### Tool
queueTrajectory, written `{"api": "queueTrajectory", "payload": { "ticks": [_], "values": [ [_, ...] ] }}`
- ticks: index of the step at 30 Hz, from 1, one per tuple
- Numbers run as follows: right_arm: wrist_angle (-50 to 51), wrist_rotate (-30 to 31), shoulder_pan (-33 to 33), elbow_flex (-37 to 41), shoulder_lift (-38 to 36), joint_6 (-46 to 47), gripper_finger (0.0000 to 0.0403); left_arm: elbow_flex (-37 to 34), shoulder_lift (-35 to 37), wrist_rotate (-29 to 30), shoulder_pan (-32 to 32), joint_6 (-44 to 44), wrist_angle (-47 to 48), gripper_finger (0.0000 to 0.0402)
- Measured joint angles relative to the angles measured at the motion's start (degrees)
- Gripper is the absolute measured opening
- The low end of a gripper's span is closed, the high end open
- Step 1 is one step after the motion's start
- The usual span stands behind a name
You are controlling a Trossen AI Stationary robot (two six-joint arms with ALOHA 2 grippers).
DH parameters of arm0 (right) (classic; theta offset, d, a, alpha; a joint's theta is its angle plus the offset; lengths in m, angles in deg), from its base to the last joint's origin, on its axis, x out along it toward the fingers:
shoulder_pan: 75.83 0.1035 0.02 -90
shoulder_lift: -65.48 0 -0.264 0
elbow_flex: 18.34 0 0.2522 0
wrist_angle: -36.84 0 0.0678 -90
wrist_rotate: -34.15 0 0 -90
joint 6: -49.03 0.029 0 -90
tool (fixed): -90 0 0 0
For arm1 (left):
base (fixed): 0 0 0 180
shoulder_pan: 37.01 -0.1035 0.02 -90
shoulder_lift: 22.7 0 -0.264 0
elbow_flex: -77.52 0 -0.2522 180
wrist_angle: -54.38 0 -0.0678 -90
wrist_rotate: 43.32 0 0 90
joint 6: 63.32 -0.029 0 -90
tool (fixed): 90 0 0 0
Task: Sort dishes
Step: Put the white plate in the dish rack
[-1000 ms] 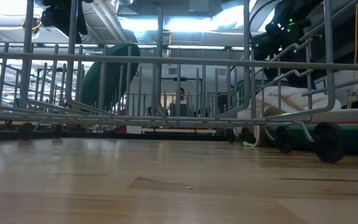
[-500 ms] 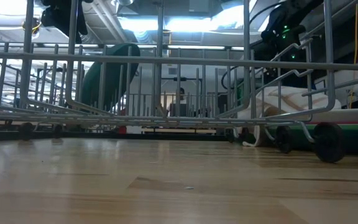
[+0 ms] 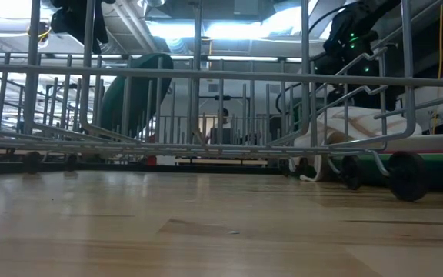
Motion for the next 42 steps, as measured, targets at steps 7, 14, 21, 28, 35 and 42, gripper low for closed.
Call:
{"api": "queueTrajectory", "payload": {
  "ticks": [7,14,21,28,35,42],
  "values": [
    [0.18,2.87,0.01,0.00,0.00,0.50,0.0154,0.00,0.00,0.00,0.00,0.03,0.00,0.0195],
    [-2.51,3.04,0.02,2.05,-0.04,0.80,0.0154,0.00,0.00,0.00,0.00,0.11,0.00,0.0195],
    [-5.55,3.04,0.00,8.65,-0.04,2.09,0.0154,-0.01,0.00,0.00,0.00,0.02,0.00,0.0195],
    [-5.72,2.96,0.00,10.91,-0.04,2.26,0.0154,-0.02,0.00,-0.01,0.00,0.67,-0.01,0.0195],
    [-5.73,2.95,0.00,10.89,-0.04,2.26,0.0137,-0.02,0.00,-0.02,0.00,1.41,-0.01,0.0195],
    [-4.92,-0.81,-0.05,10.84,-0.07,2.41,0.0063,-0.01,0.00,-0.02,0.02,1.44,-0.02,0.0195]
  ]
}}
